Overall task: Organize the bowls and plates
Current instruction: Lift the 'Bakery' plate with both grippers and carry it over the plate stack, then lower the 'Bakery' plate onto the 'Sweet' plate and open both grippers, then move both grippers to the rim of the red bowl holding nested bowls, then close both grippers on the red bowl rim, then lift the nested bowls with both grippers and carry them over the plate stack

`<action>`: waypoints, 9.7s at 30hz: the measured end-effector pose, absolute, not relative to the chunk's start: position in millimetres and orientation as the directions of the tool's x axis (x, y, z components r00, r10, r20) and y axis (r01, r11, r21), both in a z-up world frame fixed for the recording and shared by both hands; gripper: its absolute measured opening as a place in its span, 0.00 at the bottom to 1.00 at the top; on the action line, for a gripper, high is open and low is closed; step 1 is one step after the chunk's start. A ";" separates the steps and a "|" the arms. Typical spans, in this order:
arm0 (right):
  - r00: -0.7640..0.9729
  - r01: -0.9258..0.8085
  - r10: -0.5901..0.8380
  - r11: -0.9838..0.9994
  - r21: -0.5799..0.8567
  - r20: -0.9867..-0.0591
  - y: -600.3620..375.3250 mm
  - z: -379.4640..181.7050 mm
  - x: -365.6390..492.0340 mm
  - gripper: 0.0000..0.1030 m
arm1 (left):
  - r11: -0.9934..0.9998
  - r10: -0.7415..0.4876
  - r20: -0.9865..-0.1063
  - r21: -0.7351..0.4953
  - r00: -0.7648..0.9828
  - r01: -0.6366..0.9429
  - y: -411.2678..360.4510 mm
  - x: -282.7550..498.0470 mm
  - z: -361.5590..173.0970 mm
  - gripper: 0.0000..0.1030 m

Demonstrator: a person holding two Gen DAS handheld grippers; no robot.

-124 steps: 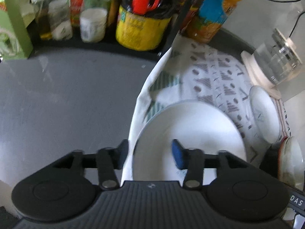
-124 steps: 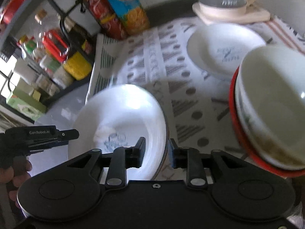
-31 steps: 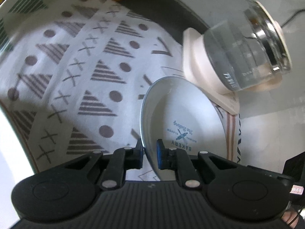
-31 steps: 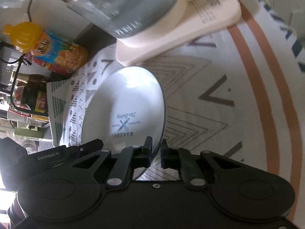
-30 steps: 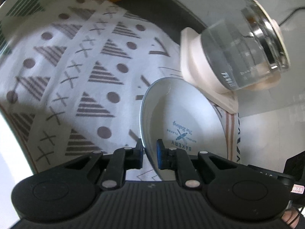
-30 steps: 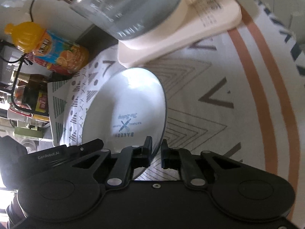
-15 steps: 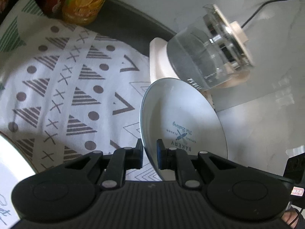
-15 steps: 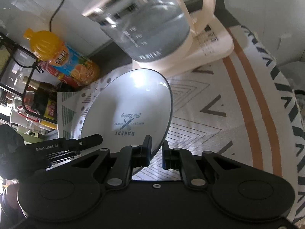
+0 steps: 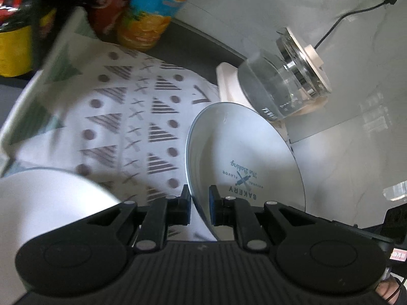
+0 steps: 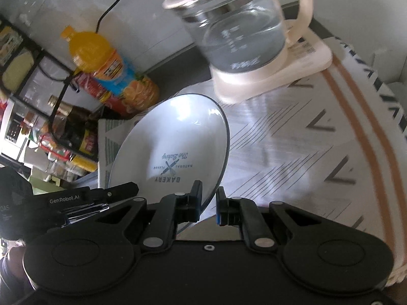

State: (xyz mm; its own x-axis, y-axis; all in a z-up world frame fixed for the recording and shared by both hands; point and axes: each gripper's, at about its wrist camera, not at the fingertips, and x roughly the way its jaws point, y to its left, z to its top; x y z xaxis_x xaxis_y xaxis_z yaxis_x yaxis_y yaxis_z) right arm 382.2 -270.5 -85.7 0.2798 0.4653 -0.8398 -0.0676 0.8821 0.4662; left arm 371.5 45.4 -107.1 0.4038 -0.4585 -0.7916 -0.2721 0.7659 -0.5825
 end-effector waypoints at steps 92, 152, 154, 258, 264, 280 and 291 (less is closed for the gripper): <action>0.273 -0.090 0.343 0.939 0.331 -0.899 -113.7 -103.2 225.3 0.30 | 0.979 -0.082 -0.944 -0.137 0.320 -0.153 147.6 248.4 -103.1 0.14; 0.548 0.151 0.187 0.937 0.316 -0.816 -315.4 -39.9 223.8 1.00 | 0.927 -0.372 -0.872 -0.363 0.319 0.089 -69.8 320.5 -53.9 0.86; 0.541 0.156 0.183 0.937 0.312 -0.821 -323.9 -43.7 225.6 1.00 | 0.929 -0.368 -0.877 -0.362 0.309 0.078 -76.1 322.8 -58.4 0.86; 0.348 -0.089 0.430 0.900 0.427 -0.833 -129.7 -91.1 255.0 0.34 | 0.866 -0.298 -0.902 -0.393 0.312 -0.309 131.6 257.4 -75.3 0.28; 0.329 -0.048 0.423 0.900 0.432 -0.844 -112.1 -101.0 248.8 0.34 | 0.878 -0.307 -0.906 -0.388 0.292 -0.281 145.3 258.9 -82.3 0.28; 0.273 0.026 0.395 0.908 0.417 -0.877 -96.9 -119.3 240.0 0.34 | 0.892 -0.325 -0.913 -0.382 0.247 -0.241 154.9 266.4 -100.1 0.28; 0.270 0.019 0.407 0.904 0.427 -0.873 -92.3 -120.8 244.3 0.45 | 0.875 -0.357 -0.898 -0.418 0.255 -0.245 160.6 270.1 -103.0 0.28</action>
State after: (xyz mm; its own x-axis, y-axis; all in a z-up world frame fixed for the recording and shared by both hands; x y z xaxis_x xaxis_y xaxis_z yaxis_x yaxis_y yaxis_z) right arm 244.3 -92.3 -120.8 0.2699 0.4071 -0.8726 0.0190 0.9038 0.4275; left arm 270.1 160.6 -103.0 0.2555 -0.3573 -0.8984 -0.2446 0.8751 -0.4176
